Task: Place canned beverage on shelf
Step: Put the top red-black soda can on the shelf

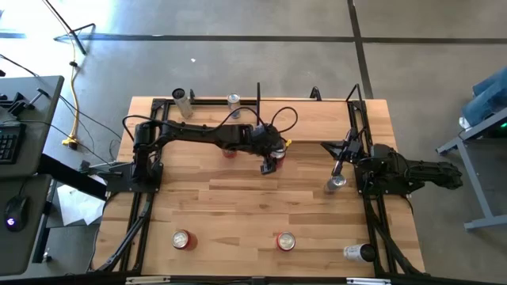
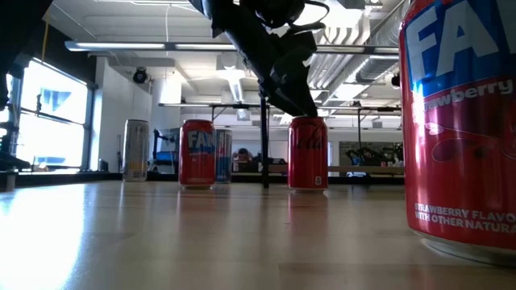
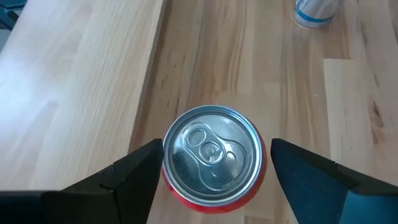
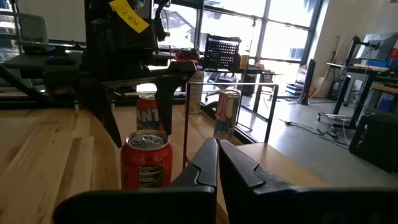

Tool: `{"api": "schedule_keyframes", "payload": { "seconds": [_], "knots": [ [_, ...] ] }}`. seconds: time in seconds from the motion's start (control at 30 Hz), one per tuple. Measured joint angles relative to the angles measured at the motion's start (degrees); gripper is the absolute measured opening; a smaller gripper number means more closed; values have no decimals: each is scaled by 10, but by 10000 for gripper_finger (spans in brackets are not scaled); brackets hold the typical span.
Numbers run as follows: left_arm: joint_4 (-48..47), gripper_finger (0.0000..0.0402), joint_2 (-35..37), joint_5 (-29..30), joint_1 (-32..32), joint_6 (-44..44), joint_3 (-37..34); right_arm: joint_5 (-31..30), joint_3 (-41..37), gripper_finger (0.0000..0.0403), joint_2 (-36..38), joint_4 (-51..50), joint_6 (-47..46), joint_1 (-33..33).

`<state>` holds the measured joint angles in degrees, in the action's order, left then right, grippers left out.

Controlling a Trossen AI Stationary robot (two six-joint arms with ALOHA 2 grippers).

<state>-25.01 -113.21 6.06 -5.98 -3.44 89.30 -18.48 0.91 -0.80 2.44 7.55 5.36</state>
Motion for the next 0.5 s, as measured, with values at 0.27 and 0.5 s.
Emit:
{"api": "schedule_keyframes", "payload": {
  "seconds": [0.27,0.5],
  "knots": [
    [-11,280,26,83,4,34,-2,0,0,0,0,0,2,0],
    [-13,227,85,84,21,37,-1,0,0,0,-1,0,2,0]
  ]
}}
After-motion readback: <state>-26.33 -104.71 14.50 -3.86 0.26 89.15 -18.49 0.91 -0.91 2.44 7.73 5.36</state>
